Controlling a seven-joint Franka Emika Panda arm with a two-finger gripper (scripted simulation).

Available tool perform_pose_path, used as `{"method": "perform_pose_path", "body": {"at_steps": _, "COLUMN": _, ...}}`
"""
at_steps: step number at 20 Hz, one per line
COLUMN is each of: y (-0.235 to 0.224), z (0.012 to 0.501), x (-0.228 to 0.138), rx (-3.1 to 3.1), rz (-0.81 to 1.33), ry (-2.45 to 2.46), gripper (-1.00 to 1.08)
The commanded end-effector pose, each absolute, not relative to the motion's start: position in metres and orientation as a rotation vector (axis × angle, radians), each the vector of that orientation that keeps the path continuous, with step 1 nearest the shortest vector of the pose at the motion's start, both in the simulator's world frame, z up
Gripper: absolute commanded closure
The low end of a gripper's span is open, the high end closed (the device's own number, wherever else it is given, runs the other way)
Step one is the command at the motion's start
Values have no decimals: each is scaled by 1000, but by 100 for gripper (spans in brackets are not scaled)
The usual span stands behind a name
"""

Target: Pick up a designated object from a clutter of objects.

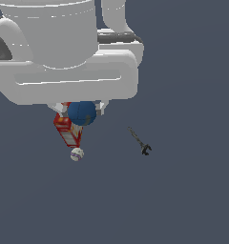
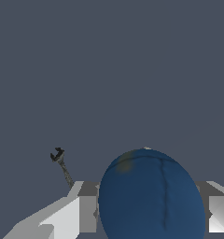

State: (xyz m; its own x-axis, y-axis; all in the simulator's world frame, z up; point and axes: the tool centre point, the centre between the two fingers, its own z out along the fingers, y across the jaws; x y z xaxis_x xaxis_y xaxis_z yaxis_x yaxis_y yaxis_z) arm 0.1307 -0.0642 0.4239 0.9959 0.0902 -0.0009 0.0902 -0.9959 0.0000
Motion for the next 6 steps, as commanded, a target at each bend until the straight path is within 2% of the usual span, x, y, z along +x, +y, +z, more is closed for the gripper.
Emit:
{"method": "perform_pose_path", "body": {"at_steps": 1, "y": -65, "z": 427, "x": 133, "rx": 3138, "rz": 0, "ry": 142, "gripper": 108}}
{"method": "perform_pose_path", "body": {"at_steps": 6, "y": -65, "z": 429, "x": 134, "rx": 3138, "rz": 0, "ry": 142, "gripper": 108}}
